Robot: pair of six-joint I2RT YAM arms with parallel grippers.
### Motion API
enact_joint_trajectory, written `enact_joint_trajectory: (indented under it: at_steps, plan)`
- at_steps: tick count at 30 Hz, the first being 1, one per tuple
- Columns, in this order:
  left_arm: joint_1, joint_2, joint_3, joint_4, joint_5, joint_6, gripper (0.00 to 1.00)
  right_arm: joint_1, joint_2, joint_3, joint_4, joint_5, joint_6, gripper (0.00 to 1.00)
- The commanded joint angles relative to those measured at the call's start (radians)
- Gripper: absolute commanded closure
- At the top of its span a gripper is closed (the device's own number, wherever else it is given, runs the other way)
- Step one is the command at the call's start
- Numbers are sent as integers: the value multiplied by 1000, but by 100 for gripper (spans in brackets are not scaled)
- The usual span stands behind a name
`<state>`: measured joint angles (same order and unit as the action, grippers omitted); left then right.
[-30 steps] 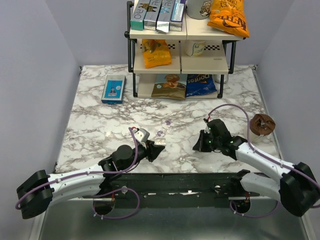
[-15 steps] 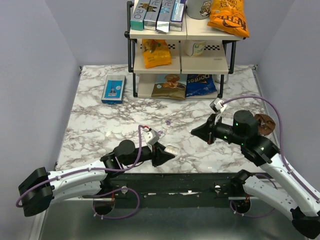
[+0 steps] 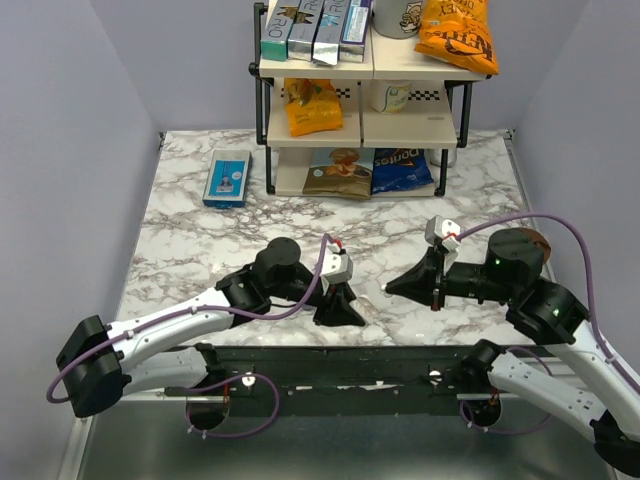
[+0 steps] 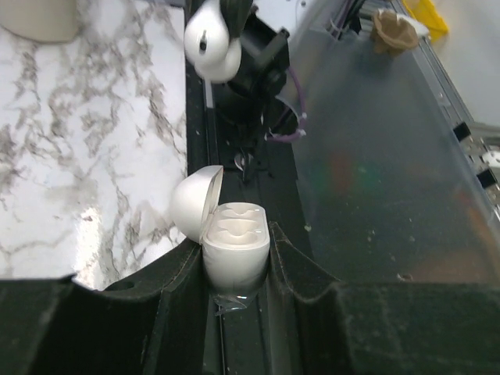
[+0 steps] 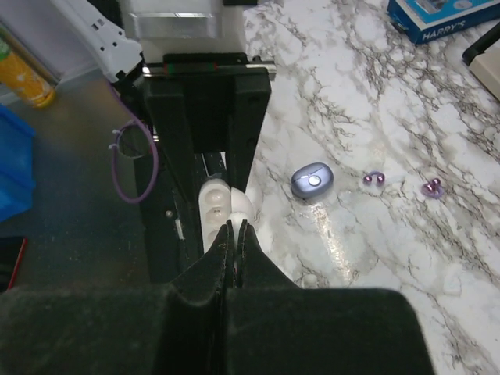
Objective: Insert the wireless bluetooth earbuds into the charging case
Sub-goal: Place the earbud in the charging case.
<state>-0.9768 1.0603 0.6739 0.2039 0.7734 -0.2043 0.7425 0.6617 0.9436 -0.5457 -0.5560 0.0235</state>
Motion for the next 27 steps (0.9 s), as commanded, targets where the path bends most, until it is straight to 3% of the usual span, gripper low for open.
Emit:
enact_joint_trajectory:
  at_steps: [1,8,27]
  plan:
    - [10,32,32,-116,116,94,100,9,-27,29,-51,-105,-28,99]
    - [23,52,50,-135,136,109,100,21,-8,17,-56,-242,-25,99]
    - [24,72,99,-113,84,75,100,63,67,-34,49,-139,52,99]
